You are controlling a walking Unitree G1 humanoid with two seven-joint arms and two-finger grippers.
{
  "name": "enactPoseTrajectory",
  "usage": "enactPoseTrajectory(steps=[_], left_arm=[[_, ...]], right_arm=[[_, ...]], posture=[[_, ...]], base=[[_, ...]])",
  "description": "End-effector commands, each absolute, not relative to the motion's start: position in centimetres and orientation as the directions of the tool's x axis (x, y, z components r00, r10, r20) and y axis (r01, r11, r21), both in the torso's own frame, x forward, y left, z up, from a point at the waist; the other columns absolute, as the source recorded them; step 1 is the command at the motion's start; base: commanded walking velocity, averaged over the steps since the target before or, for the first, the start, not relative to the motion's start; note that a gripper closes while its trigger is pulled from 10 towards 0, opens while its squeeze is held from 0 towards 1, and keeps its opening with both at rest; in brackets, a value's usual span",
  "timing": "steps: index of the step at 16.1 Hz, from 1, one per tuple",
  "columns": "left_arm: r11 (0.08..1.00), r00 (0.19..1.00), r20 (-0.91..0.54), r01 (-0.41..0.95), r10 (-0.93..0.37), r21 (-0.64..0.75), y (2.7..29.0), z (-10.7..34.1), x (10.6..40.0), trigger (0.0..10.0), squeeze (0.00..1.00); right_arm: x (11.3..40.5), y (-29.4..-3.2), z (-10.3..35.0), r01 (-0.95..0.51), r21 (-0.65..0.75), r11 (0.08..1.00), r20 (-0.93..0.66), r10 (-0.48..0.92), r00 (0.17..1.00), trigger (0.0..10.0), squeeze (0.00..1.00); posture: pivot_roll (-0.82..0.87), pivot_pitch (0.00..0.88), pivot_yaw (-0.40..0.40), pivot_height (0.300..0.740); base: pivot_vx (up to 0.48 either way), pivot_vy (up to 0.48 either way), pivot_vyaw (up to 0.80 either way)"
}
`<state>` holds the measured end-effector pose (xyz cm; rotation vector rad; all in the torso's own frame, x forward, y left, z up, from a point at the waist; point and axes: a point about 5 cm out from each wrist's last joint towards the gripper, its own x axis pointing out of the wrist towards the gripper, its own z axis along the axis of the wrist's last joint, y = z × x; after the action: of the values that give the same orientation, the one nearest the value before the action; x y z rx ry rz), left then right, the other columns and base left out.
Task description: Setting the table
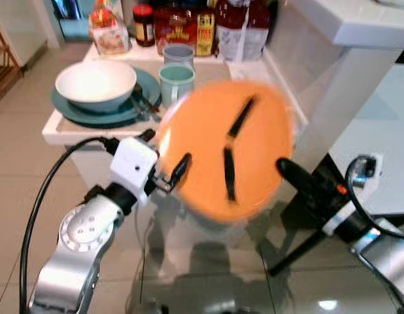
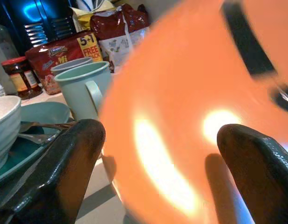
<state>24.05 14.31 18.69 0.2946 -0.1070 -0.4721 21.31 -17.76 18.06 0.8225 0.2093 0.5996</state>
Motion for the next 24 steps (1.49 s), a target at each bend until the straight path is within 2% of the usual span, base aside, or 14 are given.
enactPoseTrajectory(steps=[1,3,5,6,14,21,24], left_arm=[[0.852,0.891,0.038,0.419,-0.452,0.315,14.6,18.7,24.0,10.0,0.00],[0.853,0.895,0.042,0.408,-0.444,0.325,15.0,18.9,24.0,10.0,0.00],[0.853,0.895,0.046,0.407,-0.445,0.328,15.0,19.0,24.1,10.0,0.00],[0.852,0.892,0.053,0.410,-0.449,0.325,14.7,19.1,24.1,10.0,0.00],[0.856,0.892,0.066,0.406,-0.448,0.319,14.6,19.4,24.3,10.0,0.00],[0.896,0.925,0.107,0.318,-0.365,0.310,15.1,20.0,25.2,10.0,0.00],[0.942,0.967,0.059,0.226,-0.248,0.248,15.8,19.3,26.4,10.0,0.00]], right_arm=[[21.1,-18.1,19.3,-0.485,0.679,0.551,0.117,0.572,0.812,10.0,0.00],[21.3,-19.0,19.2,-0.501,0.569,0.652,0.092,0.555,0.827,10.0,0.00],[21.8,-19.6,19.1,-0.487,0.528,0.696,0.091,0.524,0.847,10.0,0.00],[21.8,-20.0,19.5,-0.518,0.540,0.663,0.146,0.533,0.834,10.0,0.00],[22.1,-20.0,19.4,-0.506,0.568,0.649,0.194,0.492,0.848,10.0,0.00],[23.6,-22.7,20.0,-0.366,0.717,0.593,0.261,0.259,0.930,10.0,0.00],[24.3,-23.9,19.8,-0.290,0.786,0.546,0.246,0.154,0.957,10.0,0.00]], posture=[[0.07,0.037,-0.047,0.740],[0.07,0.038,-0.047,0.740],[0.07,0.040,-0.047,0.740],[0.07,0.042,-0.043,0.740],[0.07,0.044,-0.042,0.740],[0.07,0.041,-0.042,0.740],[0.07,0.041,-0.044,0.740]], base=[[0.000,-0.480,0.00],[0.000,-0.480,0.00],[0.000,-0.480,0.00],[0.000,-0.480,0.00],[0.000,-0.480,0.00],[0.000,-0.480,0.00],[0.000,0.000,0.00]])
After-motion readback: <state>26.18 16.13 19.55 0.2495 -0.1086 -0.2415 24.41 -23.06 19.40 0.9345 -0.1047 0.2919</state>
